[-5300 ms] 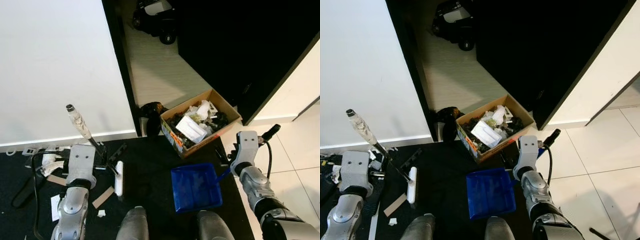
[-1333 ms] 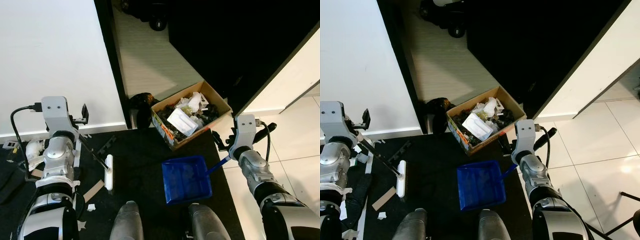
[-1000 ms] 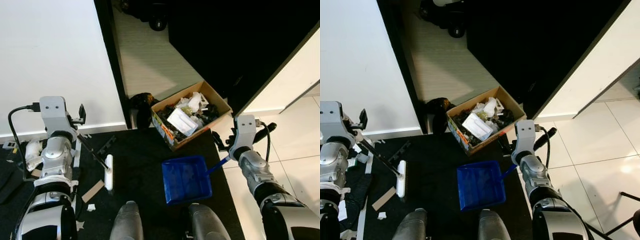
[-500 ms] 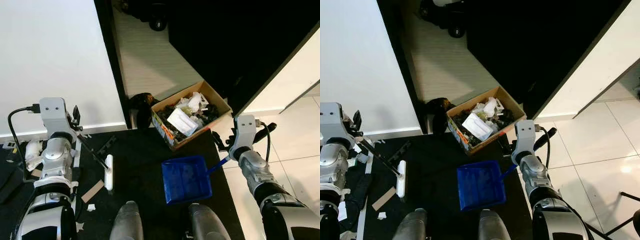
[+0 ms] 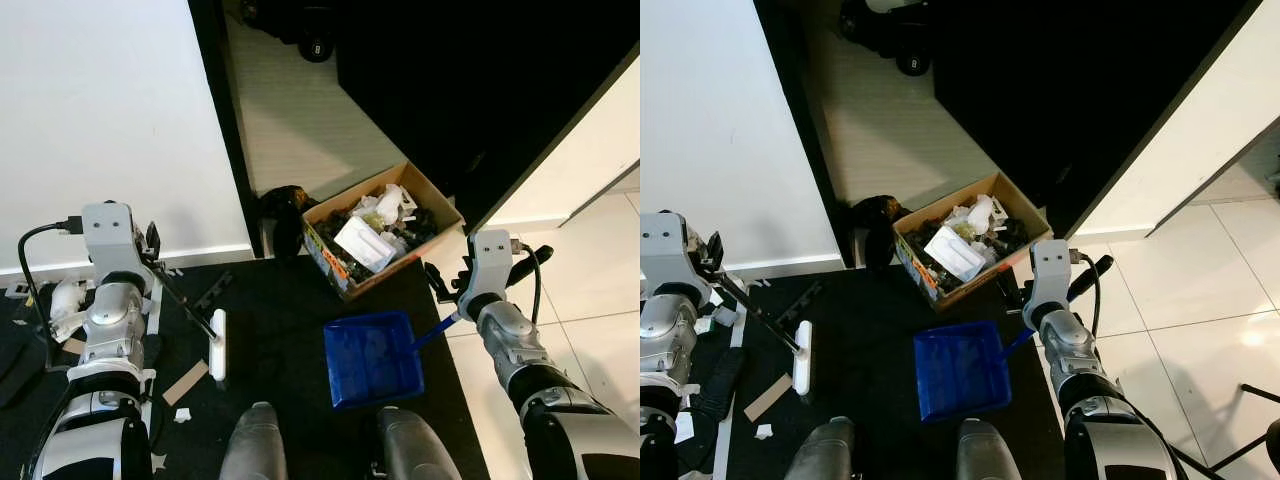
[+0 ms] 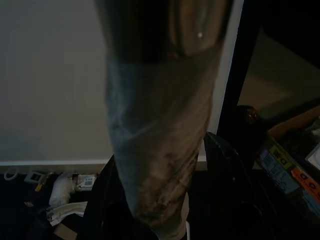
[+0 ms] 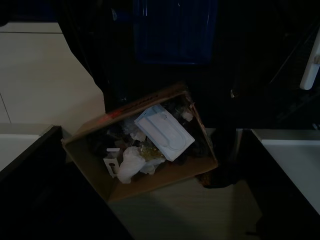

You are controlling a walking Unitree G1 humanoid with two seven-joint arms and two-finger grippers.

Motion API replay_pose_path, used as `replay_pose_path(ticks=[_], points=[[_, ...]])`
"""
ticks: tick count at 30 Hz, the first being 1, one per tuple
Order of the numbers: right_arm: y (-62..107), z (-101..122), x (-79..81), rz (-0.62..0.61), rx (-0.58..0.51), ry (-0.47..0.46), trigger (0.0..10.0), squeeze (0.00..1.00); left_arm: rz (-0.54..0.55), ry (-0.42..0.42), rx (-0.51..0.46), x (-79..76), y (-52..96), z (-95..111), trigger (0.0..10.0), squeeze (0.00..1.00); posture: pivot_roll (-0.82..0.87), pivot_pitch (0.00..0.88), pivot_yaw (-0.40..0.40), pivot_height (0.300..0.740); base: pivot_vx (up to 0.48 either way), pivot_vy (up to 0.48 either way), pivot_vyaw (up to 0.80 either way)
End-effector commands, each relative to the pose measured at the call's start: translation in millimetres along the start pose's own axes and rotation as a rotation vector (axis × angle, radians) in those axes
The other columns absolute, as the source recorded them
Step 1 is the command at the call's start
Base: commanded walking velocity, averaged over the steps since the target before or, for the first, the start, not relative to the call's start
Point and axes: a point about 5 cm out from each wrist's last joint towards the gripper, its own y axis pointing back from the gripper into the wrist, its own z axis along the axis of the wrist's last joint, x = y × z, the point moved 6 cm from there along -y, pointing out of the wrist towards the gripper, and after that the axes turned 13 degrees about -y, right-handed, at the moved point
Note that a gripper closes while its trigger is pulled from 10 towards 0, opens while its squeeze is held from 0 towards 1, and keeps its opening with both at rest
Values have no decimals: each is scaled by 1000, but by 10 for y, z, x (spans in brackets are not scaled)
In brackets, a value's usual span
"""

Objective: Sweep floor

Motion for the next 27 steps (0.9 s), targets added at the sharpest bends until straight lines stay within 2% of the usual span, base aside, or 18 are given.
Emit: replay_pose_path(ticks=[1, 6, 8, 9, 10, 27], points=[[40, -90, -62, -18, 29, -2, 10000, 0, -22, -25, 27, -45, 29, -74, 10000, 0, -11, 85, -91, 740, 0, 0, 0], [40, -91, -64, -19, 29, -2, 10000, 0, -27, -24, 28, -62, 32, -76, 10000, 0, -11, 84, -91, 740, 0, 0, 0], [42, -93, -66, -20, 29, -3, 10000, 0, -29, -22, 29, -69, 34, -76, 7922, 0, -10, 83, -90, 740, 0, 0, 0], [42, -93, -66, -20, 29, -3, 10000, 0, -29, -22, 29, -69, 34, -76, 7922, 0, -10, 83, -90, 740, 0, 0, 0], [42, -93, -66, -21, 29, -3, 10000, 0, -29, -19, 28, -73, 38, -75, 0, 0, -10, 83, -90, 740, 0, 0, 0], [40, -99, -49, -17, 28, -3, 10000, 0, -24, -16, 27, -72, 67, -90, 0, 0, -9, 81, -90, 740, 0, 0, 0]])
